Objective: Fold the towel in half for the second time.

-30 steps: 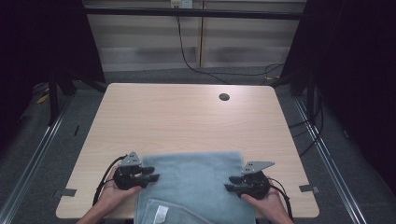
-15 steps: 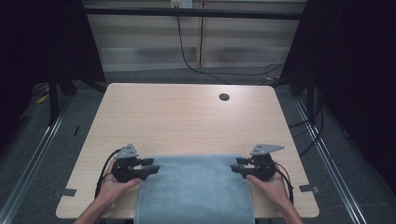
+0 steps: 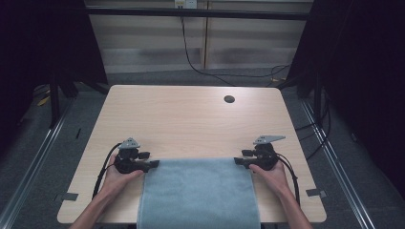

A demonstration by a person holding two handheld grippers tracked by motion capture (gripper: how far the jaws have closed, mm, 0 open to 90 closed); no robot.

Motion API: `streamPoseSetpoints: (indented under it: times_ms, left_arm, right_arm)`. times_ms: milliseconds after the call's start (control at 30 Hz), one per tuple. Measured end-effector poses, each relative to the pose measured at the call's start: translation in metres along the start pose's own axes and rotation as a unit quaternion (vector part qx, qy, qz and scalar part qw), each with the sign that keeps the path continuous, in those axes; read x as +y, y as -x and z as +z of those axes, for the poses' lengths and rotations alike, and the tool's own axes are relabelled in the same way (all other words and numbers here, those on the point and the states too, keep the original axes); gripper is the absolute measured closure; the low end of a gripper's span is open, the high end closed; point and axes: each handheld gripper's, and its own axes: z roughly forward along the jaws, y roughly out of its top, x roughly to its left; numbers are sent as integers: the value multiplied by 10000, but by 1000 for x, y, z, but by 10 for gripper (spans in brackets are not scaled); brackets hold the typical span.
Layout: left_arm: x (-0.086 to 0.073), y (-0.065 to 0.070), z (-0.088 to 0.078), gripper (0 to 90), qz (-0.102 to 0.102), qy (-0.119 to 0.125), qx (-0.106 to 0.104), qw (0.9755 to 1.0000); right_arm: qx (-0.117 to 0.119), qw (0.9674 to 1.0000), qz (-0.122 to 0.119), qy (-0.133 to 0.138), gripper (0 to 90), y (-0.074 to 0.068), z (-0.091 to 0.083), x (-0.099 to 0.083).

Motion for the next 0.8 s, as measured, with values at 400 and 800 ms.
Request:
streamPoseSetpoints:
  times_ms: [400,800]
  left_arm:
    - [-6,13,1,598,467,-1,-228,9986]
    - [-4,13,-1,809,273,-65,-591,9979]
  right_arm:
    - [113,9998,-64,-145,560,-3,3,-5]
    - [593,9980,17,-213,824,-4,-5,-8]
